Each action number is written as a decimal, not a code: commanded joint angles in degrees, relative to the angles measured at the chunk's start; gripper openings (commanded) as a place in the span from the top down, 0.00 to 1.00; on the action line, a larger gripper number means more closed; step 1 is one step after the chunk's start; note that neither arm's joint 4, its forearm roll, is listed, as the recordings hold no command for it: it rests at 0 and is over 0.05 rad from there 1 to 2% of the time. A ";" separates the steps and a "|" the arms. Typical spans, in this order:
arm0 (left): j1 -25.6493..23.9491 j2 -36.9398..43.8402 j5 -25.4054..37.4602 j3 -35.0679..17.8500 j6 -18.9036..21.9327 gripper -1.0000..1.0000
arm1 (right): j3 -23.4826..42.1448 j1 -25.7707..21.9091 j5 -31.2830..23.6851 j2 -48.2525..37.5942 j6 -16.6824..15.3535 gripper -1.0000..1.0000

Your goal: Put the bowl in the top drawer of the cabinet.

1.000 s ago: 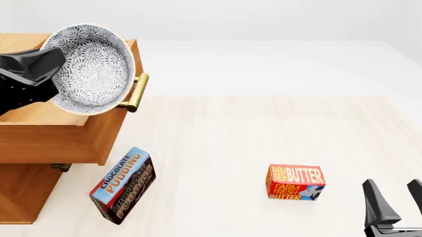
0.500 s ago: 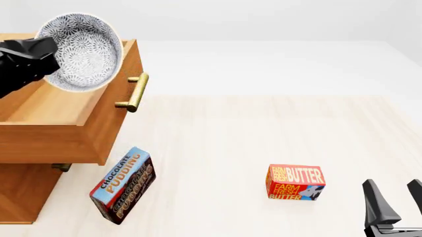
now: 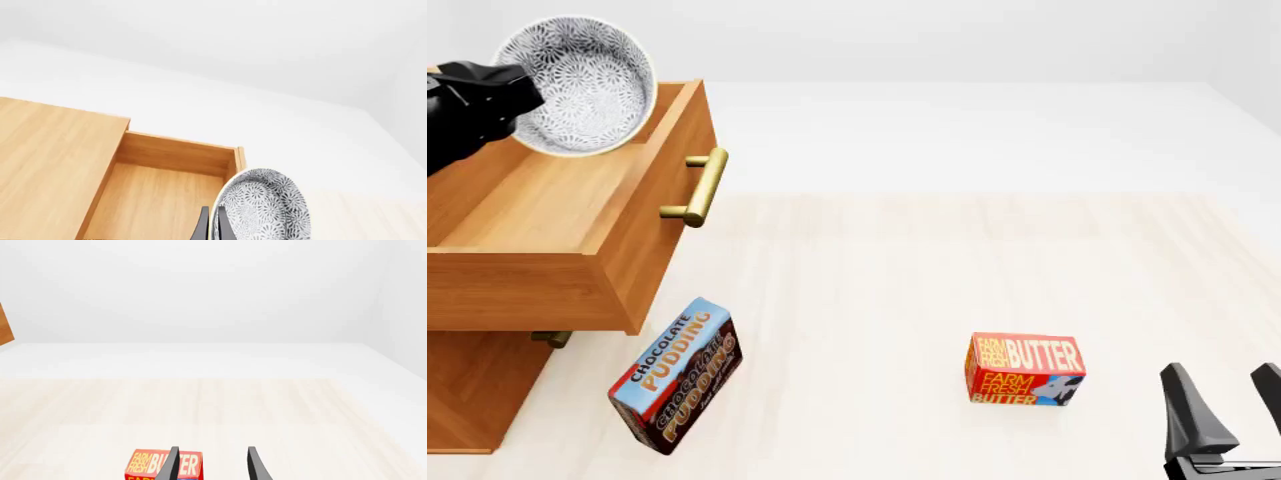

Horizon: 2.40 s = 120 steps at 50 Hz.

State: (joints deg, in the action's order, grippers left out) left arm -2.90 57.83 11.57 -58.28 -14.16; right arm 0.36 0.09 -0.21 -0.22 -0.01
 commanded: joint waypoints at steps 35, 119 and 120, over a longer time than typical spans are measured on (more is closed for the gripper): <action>7.79 9.74 -1.07 -2.34 -8.65 1.00 | -0.06 0.01 0.08 -0.01 0.00 0.00; 12.28 22.98 -6.04 -0.29 -9.33 1.00 | -0.06 0.00 0.08 -0.02 0.01 0.00; 12.35 23.10 -6.09 -0.33 -9.32 1.00 | -0.06 0.00 0.08 -0.01 0.01 0.00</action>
State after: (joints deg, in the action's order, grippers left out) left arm 8.71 78.99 5.96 -59.25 -23.14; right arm 0.36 0.09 -0.21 -0.22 -0.01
